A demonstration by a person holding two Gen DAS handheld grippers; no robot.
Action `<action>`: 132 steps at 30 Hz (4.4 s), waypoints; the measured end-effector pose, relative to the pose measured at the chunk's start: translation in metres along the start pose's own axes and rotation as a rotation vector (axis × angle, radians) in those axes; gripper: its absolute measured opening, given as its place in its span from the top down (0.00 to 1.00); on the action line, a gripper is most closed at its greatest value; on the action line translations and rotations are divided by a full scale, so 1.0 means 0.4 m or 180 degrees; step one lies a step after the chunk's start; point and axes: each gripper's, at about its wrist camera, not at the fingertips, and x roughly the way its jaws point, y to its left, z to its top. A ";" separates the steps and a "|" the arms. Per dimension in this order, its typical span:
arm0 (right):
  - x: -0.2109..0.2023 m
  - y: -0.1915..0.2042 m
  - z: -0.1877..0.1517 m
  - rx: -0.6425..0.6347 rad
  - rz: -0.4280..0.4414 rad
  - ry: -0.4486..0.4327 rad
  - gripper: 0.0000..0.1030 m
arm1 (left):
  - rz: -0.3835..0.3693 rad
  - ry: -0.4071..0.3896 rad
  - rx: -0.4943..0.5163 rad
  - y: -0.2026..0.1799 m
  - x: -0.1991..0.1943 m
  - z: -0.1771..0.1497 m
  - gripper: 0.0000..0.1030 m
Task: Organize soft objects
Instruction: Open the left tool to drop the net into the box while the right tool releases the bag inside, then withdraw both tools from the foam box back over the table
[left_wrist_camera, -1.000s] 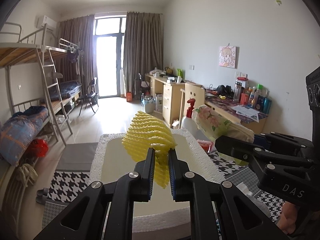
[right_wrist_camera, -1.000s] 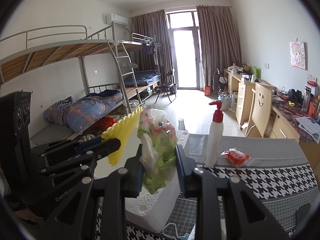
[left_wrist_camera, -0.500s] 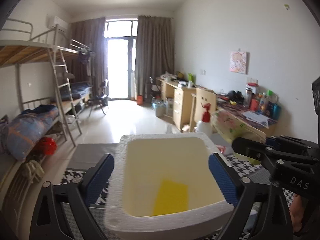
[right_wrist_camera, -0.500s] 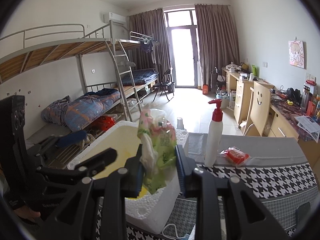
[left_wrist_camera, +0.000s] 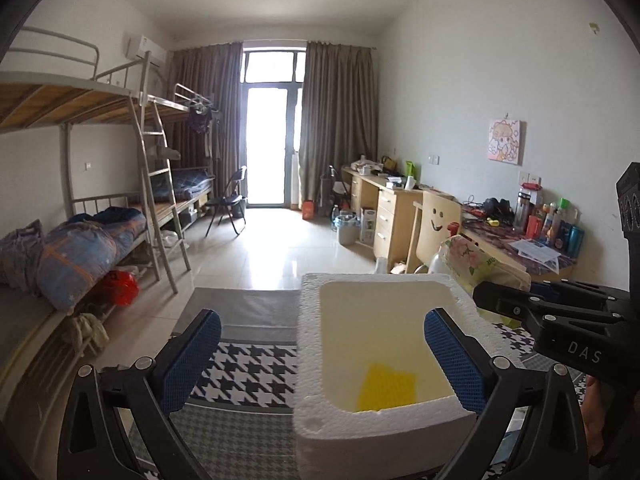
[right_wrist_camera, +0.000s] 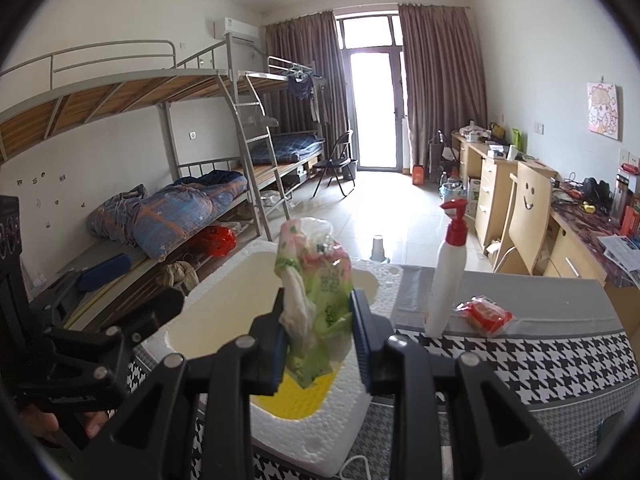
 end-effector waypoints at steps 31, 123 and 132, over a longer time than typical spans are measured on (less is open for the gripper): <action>0.098 0.022 0.003 0.0017 0.0080 0.0273 0.56 | 0.0107 -0.0074 -0.0109 0.068 -0.047 -0.029 0.01; -0.312 -0.129 -0.141 0.0152 -0.0751 -0.0547 0.09 | -0.0779 -0.0297 0.0294 -0.203 -0.207 -0.062 0.01; -0.318 -0.153 -0.165 0.0191 -0.0861 -0.0476 0.09 | -0.0932 -0.0149 0.0294 -0.227 -0.189 -0.086 0.01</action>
